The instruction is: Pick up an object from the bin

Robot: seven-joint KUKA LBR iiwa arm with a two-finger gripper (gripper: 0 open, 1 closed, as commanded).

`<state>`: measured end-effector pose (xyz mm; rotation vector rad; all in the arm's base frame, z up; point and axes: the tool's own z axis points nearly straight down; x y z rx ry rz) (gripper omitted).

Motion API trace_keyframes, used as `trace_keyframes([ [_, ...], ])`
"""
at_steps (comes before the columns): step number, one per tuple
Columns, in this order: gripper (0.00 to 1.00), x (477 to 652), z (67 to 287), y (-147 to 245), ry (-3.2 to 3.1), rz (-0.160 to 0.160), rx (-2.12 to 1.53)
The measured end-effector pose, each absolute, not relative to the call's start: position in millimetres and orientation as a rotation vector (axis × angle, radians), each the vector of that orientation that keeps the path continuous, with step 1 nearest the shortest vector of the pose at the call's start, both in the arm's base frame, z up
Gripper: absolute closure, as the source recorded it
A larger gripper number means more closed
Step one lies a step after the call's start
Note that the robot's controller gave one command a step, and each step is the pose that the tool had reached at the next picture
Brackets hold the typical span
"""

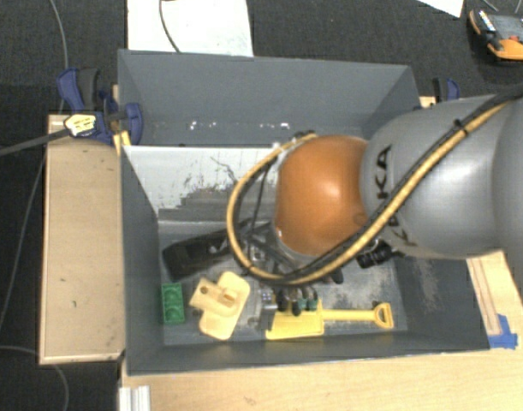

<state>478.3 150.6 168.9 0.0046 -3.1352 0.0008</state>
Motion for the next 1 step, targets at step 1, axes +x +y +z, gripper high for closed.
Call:
trace_keyframes([
  [1, 0.0, 480.3, 173.0, 149.4, -3.143, -0.002, -0.003],
])
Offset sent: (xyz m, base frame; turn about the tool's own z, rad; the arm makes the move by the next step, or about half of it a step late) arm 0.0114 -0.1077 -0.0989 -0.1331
